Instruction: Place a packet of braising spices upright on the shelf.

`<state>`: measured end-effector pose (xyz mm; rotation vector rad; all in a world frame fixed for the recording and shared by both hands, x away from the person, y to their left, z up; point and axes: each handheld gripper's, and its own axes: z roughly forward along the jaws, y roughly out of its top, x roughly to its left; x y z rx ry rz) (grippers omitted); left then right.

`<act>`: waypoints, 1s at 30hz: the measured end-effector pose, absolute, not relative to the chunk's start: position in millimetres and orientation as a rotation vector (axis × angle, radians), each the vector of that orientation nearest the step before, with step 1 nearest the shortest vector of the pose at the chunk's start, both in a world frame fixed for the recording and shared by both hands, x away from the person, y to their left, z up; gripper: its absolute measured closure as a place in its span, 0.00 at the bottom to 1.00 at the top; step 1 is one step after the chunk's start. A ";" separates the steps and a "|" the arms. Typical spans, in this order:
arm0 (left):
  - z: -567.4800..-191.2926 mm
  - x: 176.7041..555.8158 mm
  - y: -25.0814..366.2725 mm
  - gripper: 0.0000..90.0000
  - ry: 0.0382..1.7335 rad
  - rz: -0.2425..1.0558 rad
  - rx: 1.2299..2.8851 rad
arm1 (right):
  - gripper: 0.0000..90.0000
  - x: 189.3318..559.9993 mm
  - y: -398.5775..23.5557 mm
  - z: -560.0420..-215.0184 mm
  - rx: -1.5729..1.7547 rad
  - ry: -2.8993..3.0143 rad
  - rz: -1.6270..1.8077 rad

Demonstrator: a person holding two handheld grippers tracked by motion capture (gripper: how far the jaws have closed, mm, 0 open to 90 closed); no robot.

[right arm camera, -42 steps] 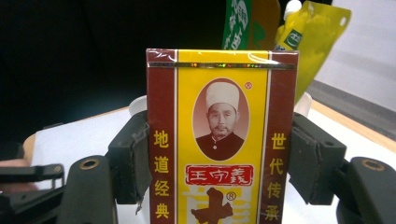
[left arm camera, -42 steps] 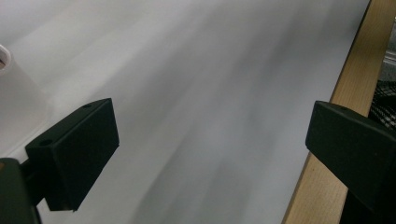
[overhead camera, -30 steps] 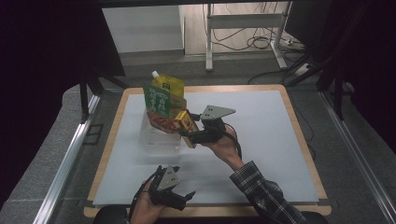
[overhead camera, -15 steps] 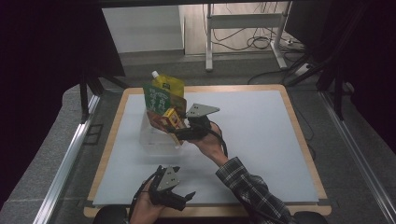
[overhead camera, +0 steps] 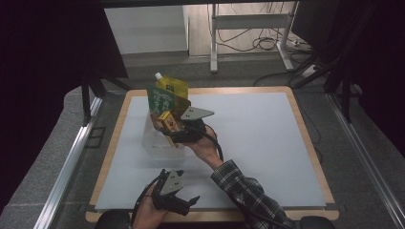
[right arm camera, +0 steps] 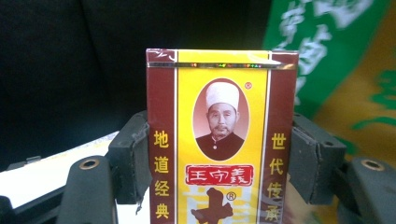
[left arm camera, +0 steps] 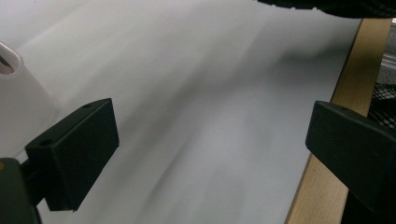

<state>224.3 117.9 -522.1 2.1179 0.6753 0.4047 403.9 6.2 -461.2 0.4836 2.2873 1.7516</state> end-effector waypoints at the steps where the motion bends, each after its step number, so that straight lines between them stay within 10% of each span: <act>1: -522.1 224.3 118.0 0.03 0.675 0.405 2.118 | 0.36 403.8 7.6 -461.9 0.483 2.290 1.754; 30: -523.2 224.0 115.8 0.03 0.664 0.400 2.133 | 0.36 399.0 4.6 -489.4 0.493 2.381 1.690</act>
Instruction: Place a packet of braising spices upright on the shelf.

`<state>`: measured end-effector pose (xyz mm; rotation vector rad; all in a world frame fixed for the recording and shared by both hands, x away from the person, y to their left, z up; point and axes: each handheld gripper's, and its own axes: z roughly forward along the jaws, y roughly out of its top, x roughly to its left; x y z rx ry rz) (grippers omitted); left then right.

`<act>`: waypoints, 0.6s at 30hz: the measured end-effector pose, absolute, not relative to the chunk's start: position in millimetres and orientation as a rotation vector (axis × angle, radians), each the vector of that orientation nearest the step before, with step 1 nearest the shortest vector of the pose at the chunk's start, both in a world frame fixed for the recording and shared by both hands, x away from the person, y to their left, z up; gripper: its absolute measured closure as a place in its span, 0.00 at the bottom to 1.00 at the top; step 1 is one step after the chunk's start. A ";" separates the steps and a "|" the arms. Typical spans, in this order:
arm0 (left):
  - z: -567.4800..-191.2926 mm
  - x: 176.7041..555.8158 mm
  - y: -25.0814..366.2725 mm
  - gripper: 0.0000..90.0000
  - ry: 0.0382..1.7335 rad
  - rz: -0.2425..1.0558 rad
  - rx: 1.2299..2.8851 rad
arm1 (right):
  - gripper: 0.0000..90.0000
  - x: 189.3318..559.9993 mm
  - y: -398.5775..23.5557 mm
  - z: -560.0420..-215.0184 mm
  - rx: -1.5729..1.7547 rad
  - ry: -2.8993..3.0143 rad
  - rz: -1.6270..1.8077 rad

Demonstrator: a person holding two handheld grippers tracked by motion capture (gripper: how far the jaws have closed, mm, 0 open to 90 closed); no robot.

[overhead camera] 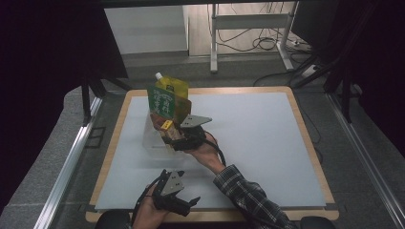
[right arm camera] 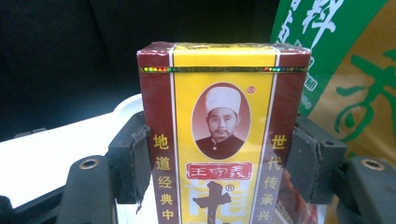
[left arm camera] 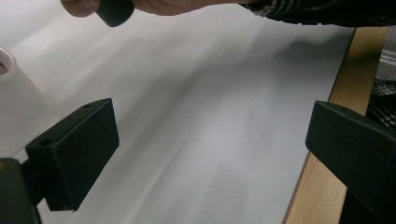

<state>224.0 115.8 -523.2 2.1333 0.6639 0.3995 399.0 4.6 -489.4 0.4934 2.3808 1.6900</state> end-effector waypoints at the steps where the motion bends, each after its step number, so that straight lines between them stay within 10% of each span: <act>1: -523.3 224.1 115.7 0.03 0.664 0.399 2.135 | 0.36 398.4 3.8 -490.0 0.491 2.379 1.691; 18: -523.8 223.5 113.8 0.03 0.657 0.403 2.140 | 0.35 396.7 -0.4 -494.0 0.540 2.423 1.618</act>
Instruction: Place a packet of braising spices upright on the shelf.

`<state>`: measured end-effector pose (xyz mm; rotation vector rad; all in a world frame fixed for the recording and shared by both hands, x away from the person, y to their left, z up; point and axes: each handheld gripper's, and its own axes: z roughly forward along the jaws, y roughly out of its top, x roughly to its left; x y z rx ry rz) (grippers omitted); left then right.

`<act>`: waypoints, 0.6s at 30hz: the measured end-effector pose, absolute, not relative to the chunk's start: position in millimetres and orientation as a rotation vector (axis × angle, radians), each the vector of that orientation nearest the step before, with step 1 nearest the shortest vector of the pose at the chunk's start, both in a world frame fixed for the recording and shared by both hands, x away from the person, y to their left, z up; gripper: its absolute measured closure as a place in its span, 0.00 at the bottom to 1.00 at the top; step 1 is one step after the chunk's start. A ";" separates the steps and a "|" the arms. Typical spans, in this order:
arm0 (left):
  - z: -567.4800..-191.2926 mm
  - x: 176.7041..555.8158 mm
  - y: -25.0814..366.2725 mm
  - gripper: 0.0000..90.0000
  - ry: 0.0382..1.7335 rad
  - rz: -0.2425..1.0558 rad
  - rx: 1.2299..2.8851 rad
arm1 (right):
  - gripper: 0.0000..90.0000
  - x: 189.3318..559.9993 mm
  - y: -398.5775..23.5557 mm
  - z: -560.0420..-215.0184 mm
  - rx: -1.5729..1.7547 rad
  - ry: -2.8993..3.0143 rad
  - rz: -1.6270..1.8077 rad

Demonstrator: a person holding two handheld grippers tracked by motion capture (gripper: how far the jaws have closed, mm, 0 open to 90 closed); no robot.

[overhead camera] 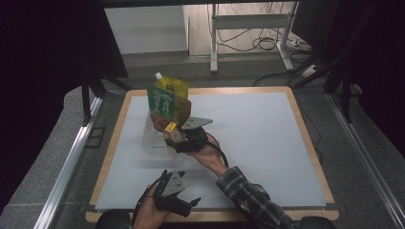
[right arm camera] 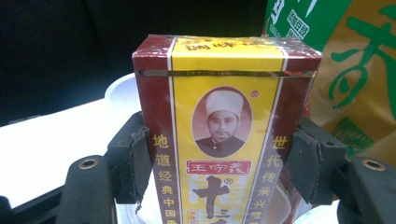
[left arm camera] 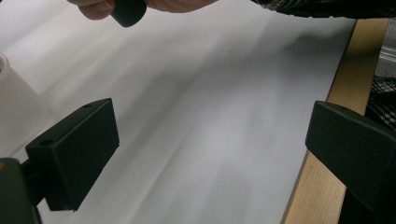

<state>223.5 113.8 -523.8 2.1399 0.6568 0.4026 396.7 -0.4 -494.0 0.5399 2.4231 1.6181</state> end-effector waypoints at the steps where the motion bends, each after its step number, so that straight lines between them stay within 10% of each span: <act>1: -523.7 223.6 114.1 0.03 0.658 0.402 2.139 | 0.35 396.5 0.4 -493.1 0.539 2.424 1.609; 18: -523.7 224.6 115.9 0.03 0.677 0.416 2.128 | 0.07 388.5 -20.0 -473.1 0.508 2.522 1.467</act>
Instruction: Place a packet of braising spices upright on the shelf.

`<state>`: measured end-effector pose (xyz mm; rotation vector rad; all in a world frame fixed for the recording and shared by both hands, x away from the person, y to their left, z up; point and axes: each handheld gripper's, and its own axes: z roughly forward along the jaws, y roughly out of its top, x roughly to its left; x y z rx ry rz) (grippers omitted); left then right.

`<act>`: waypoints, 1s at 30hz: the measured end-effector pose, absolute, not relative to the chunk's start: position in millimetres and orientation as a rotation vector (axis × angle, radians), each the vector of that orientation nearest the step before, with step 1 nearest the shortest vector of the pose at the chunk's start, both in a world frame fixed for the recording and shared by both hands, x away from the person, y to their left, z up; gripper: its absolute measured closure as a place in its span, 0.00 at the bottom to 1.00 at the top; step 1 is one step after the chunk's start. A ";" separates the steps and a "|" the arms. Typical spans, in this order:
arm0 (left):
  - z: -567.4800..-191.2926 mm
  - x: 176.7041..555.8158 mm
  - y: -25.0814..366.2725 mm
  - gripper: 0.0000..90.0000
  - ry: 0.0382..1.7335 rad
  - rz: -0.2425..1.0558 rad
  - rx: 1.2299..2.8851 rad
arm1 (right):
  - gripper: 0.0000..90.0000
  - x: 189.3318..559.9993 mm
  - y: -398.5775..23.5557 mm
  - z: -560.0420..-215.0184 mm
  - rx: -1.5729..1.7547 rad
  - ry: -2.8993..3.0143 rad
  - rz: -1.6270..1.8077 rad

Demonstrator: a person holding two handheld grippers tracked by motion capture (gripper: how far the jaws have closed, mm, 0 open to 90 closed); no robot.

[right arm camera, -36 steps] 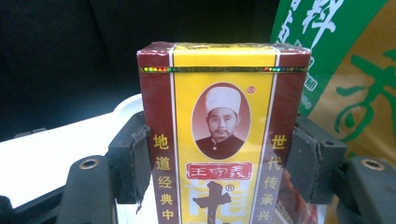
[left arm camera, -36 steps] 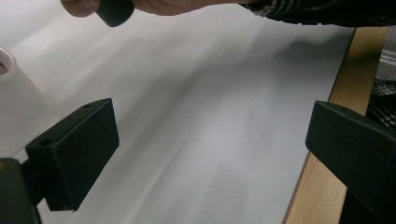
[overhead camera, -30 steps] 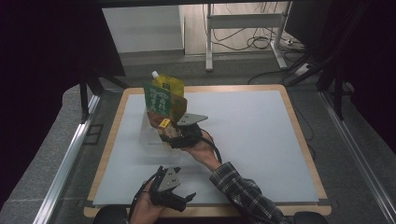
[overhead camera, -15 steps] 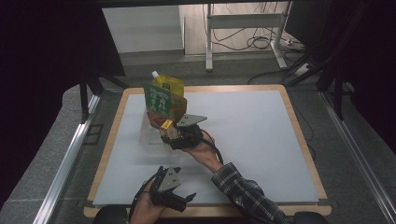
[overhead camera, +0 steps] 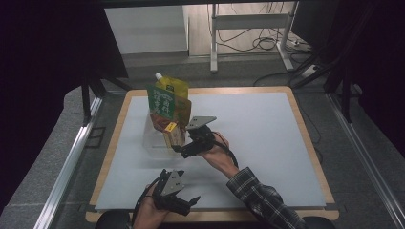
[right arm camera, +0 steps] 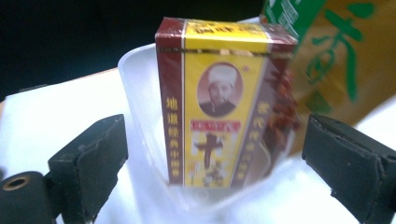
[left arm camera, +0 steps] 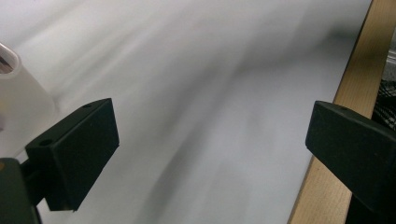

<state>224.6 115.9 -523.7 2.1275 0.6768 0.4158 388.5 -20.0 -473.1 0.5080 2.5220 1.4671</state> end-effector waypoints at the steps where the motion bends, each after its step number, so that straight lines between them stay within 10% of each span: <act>1: -523.7 224.7 116.1 0.03 0.679 0.416 2.126 | 0.07 387.9 -24.5 -471.3 0.524 2.532 1.464; 30: -525.5 228.9 121.5 0.02 0.753 0.417 2.126 | 0.03 340.3 -173.2 -476.1 0.745 2.531 1.231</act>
